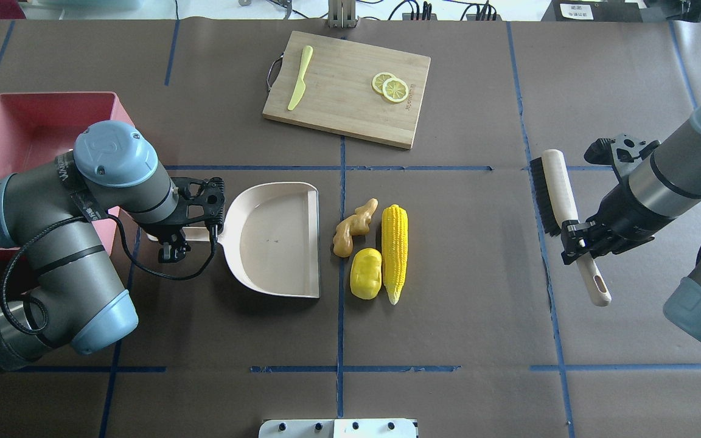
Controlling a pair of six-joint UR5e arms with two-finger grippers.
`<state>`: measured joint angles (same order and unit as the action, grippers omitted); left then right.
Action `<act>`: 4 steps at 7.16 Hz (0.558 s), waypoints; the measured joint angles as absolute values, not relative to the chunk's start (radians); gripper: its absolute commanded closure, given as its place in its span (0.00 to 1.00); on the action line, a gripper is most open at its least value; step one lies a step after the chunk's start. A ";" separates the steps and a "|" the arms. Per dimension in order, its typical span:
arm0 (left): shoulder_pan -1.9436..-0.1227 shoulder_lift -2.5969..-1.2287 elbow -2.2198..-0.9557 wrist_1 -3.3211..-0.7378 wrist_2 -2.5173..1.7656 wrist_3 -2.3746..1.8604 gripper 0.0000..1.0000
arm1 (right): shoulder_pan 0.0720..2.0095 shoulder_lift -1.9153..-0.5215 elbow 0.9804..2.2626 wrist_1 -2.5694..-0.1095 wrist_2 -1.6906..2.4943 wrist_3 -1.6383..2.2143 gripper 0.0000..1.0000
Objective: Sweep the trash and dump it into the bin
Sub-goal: 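Hold the dustpan still with the left gripper while the right brings the brush over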
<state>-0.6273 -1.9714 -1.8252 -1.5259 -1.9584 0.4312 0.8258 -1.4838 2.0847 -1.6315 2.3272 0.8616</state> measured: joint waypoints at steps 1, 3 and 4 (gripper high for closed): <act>-0.626 -1.974 -1.829 -1.518 -1.952 0.431 1.00 | 0.813 -1.476 2.085 -1.648 2.325 0.865 1.00; -0.618 -2.015 -1.831 -1.448 -1.900 0.430 1.00 | 0.754 -1.414 2.084 -1.739 2.309 0.888 1.00; -0.607 -2.039 -1.831 -1.409 -1.873 0.430 1.00 | 0.725 -1.372 2.082 -1.785 2.293 0.902 1.00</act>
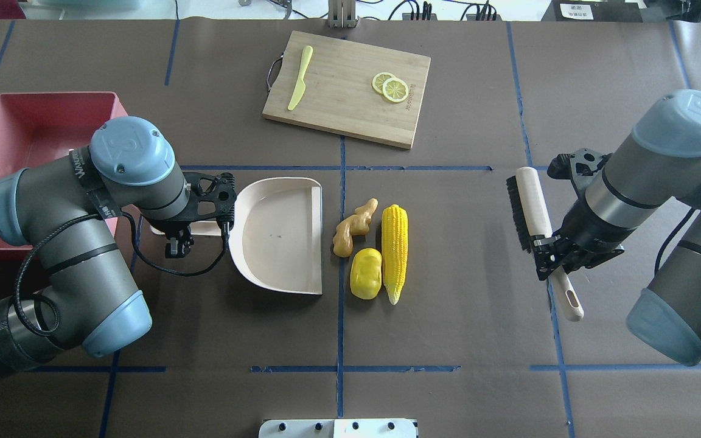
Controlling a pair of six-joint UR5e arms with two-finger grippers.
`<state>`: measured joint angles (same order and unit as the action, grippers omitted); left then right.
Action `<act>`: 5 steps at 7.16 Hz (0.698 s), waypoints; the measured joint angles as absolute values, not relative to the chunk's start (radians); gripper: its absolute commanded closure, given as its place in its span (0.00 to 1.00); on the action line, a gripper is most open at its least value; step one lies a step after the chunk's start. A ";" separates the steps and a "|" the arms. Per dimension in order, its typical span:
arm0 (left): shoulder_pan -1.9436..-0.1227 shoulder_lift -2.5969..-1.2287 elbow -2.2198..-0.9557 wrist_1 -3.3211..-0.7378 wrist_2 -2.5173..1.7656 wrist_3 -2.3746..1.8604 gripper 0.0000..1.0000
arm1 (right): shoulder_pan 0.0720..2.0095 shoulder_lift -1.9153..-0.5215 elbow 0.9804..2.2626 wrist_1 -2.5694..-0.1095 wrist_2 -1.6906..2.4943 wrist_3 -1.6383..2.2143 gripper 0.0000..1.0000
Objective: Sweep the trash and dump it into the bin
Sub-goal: 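Hold the dustpan still with the left gripper while the right brings the brush over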
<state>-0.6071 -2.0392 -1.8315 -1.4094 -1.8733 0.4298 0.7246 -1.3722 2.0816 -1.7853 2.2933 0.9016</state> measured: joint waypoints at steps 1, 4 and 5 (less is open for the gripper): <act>-0.594 -2.051 -1.832 -1.390 -1.860 0.428 1.00 | 0.691 -1.332 2.077 -1.823 2.278 0.920 1.00; -0.567 -2.056 -1.832 -1.378 -1.851 0.426 1.00 | 0.634 -1.265 2.048 -1.864 2.252 0.944 1.00; -0.560 -2.056 -1.831 -1.377 -1.850 0.425 1.00 | 0.624 -1.255 2.037 -1.867 2.251 0.946 1.00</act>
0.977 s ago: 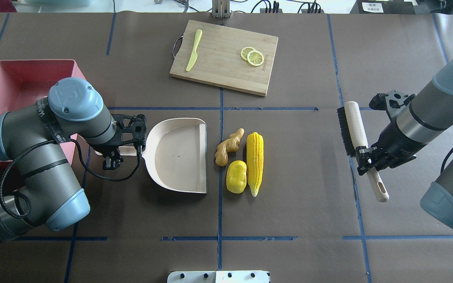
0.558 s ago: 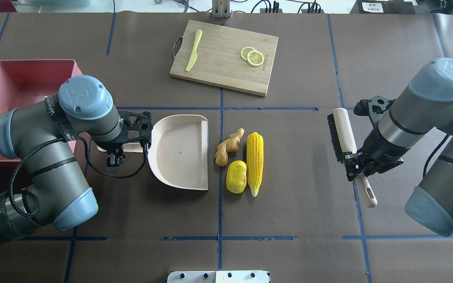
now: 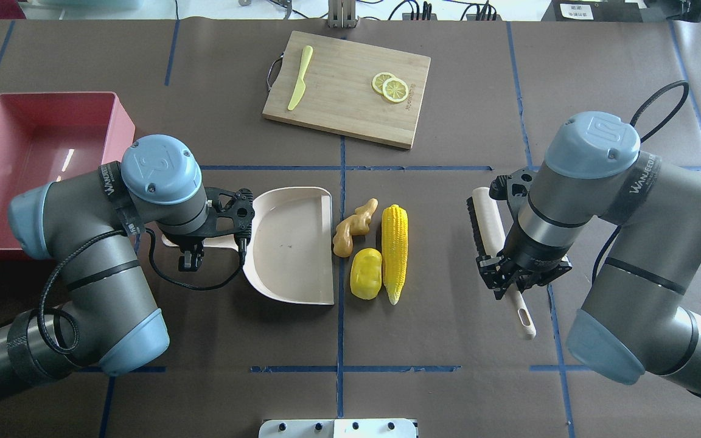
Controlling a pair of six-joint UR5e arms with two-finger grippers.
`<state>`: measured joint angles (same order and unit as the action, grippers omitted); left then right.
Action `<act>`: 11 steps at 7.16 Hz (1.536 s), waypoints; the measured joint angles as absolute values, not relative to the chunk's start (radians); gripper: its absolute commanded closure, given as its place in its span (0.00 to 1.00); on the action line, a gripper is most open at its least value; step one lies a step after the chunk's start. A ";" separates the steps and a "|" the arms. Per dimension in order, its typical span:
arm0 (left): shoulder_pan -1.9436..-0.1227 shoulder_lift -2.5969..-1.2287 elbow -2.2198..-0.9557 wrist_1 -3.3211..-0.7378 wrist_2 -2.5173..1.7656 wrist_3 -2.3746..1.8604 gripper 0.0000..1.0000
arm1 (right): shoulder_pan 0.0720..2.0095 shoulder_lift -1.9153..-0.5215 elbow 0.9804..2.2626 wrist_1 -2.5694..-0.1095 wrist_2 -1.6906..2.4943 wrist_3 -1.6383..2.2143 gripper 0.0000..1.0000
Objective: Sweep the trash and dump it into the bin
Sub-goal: 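Hold the dustpan still with the left gripper while the right brings the brush over, then sweep the ginger, squash and corn into the dustpan with the right gripper's brush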
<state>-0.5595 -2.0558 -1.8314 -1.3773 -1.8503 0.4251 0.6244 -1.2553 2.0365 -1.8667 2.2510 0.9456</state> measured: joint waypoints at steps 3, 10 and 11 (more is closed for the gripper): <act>-0.549 -2.053 -1.830 -1.377 -1.850 0.425 1.00 | 0.564 -1.176 1.978 -1.902 2.171 0.988 1.00; -0.538 -2.052 -1.825 -1.365 -1.842 0.424 1.00 | 0.477 -1.050 1.847 -1.924 2.086 1.032 1.00; -0.538 -2.057 -1.827 -1.337 -1.823 0.425 1.00 | 0.476 -1.047 1.848 -1.923 2.087 1.033 1.00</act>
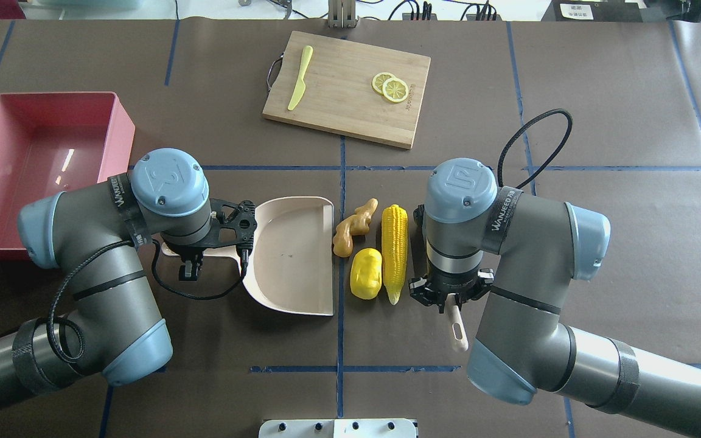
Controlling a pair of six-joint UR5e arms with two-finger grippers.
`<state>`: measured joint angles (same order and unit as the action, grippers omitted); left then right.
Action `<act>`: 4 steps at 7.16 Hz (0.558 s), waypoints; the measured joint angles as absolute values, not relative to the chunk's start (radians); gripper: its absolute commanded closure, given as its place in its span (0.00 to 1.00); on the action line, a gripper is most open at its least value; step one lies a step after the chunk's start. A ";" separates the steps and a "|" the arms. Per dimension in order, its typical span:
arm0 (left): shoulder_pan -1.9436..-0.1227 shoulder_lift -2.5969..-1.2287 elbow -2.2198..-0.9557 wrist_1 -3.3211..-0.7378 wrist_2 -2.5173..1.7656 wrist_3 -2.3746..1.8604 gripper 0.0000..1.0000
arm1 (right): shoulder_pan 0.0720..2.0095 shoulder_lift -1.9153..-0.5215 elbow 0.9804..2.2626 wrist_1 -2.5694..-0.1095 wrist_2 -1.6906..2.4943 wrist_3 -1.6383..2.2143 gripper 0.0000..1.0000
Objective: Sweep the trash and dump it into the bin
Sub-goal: 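Sweep the ginger, squash and corn into the dustpan with the right gripper's brush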
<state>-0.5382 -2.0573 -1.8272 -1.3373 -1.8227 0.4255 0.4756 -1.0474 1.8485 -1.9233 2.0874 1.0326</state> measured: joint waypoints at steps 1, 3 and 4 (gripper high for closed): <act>-0.538 -2.066 -1.830 -1.308 -1.800 0.428 1.00 | 0.475 -1.047 1.850 -1.923 2.089 1.033 1.00; -0.538 -2.079 -1.831 -1.284 -1.786 0.428 1.00 | 0.470 -1.046 1.851 -1.921 2.090 1.033 1.00; -0.538 -2.084 -1.832 -1.276 -1.784 0.428 1.00 | 0.462 -1.046 1.848 -1.919 2.089 1.034 1.00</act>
